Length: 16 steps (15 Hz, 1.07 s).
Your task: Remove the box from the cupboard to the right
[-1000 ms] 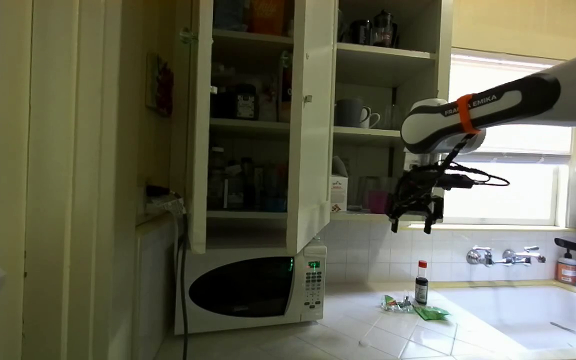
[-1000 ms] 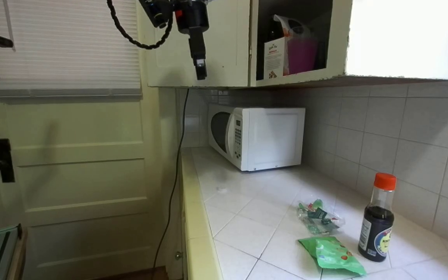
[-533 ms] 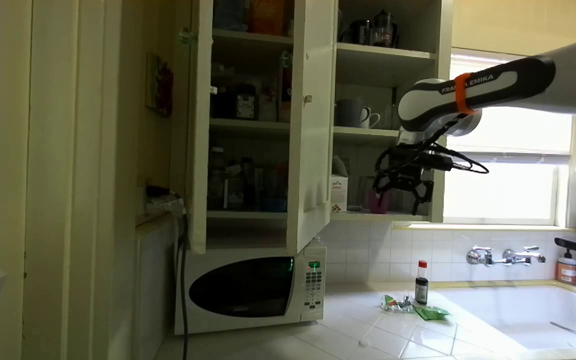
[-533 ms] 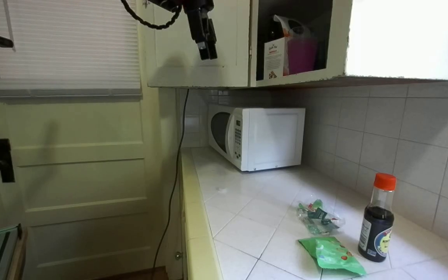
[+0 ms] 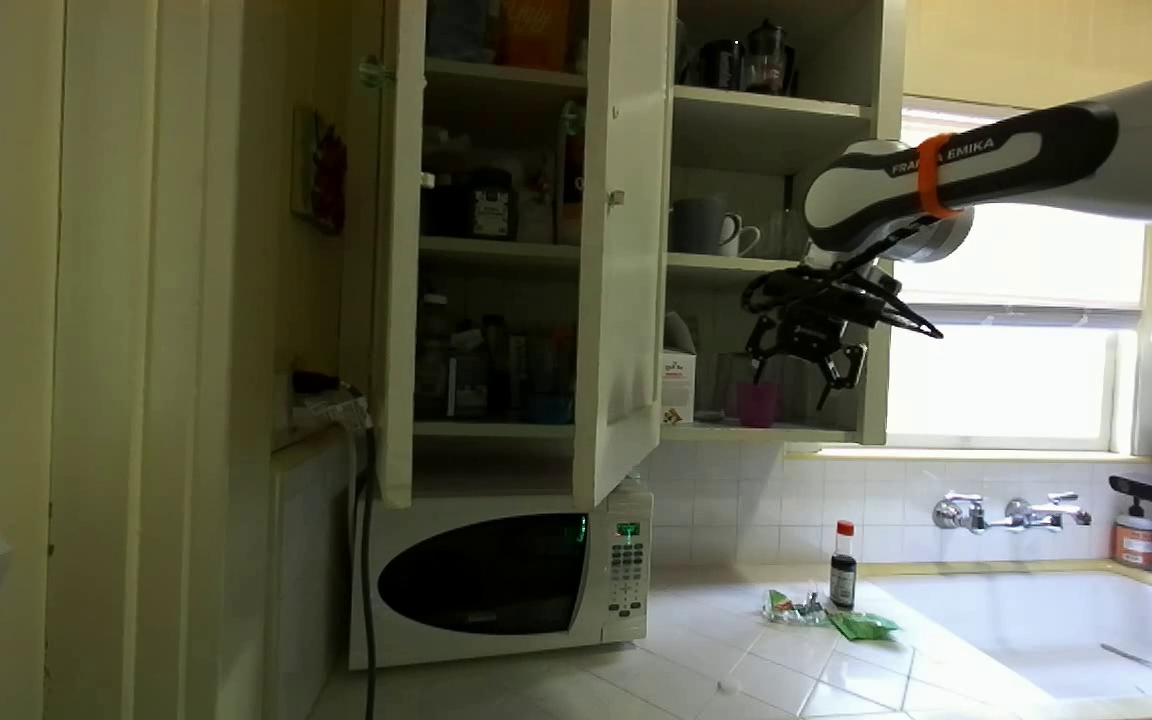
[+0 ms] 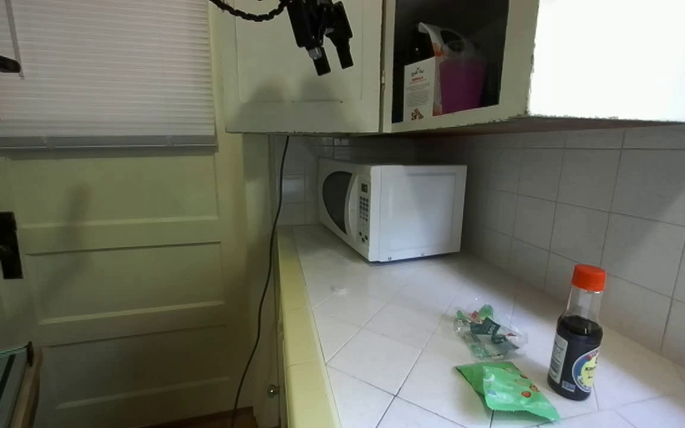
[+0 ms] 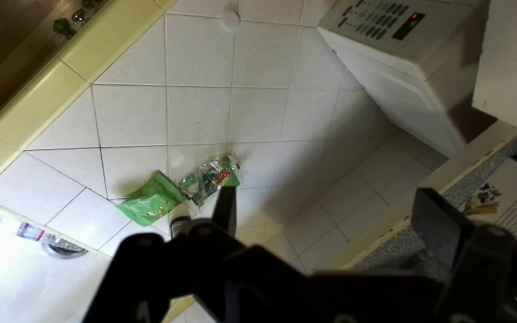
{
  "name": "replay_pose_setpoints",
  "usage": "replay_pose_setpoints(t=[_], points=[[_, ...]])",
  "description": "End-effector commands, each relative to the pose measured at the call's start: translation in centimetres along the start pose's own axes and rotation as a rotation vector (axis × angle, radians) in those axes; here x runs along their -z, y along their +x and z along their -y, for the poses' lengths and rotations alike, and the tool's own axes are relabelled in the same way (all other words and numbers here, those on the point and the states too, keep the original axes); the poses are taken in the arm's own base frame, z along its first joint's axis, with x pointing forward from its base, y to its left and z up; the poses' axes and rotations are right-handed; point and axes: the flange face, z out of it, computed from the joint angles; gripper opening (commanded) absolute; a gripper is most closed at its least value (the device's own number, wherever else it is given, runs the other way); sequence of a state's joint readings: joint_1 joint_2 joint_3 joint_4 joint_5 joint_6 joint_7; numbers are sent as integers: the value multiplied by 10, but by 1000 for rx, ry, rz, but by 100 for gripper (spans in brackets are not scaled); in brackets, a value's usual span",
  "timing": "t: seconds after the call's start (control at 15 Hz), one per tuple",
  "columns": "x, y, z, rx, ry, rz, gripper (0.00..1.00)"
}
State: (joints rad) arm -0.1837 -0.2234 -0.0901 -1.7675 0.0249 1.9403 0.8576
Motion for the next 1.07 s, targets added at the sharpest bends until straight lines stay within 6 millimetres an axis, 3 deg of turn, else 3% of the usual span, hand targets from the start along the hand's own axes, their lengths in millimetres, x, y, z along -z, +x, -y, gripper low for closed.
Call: replay_pose_setpoints(t=[0.0, 0.6, 1.0], points=[[-3, 9, 6, -128, 44, -56, 100], [-11, 38, 51, -463, 339, -191, 100], [-13, 39, 74, -474, 485, -129, 100]])
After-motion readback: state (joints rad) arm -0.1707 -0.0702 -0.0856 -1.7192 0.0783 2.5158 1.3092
